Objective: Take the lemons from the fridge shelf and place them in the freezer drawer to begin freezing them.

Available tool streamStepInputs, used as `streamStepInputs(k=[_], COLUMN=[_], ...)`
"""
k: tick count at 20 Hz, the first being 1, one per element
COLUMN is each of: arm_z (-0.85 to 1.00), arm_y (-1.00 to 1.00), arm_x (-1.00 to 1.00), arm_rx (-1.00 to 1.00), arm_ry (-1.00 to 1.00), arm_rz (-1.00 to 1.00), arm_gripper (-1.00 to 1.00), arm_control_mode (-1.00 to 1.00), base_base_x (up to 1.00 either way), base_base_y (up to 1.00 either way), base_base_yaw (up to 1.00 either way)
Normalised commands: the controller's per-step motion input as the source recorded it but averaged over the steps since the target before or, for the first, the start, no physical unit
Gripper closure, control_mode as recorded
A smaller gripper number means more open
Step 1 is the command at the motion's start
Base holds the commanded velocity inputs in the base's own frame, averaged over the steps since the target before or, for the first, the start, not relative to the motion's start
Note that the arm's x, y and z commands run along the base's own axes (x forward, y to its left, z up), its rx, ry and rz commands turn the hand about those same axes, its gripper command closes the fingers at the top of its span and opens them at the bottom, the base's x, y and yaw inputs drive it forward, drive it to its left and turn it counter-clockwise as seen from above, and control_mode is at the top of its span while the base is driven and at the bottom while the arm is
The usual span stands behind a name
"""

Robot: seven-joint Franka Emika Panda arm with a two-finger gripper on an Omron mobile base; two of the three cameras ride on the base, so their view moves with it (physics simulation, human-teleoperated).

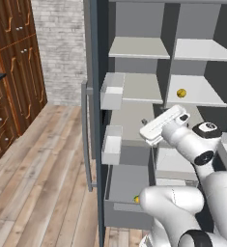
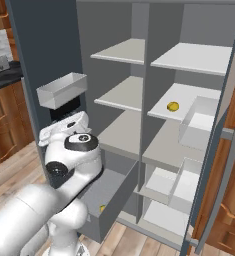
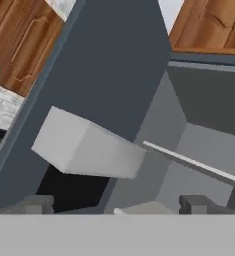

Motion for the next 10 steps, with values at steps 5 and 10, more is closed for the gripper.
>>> streamStepInputs(k=[5, 10], arm_z=[0.88, 0.62], arm_y=[-0.19, -0.15], arm_x=[-0.33, -0.39], arm_rx=[0.69, 0.74], arm_ry=[0.46, 0.54], arm_rz=[0.0, 0.01], arm_gripper=[-1.0, -1.0], arm_control_mode=[-1.0, -1.0], base_base_x=[0.0, 0.0], base_base_y=[0.0, 0.0], base_base_yaw=[0.0, 0.0])
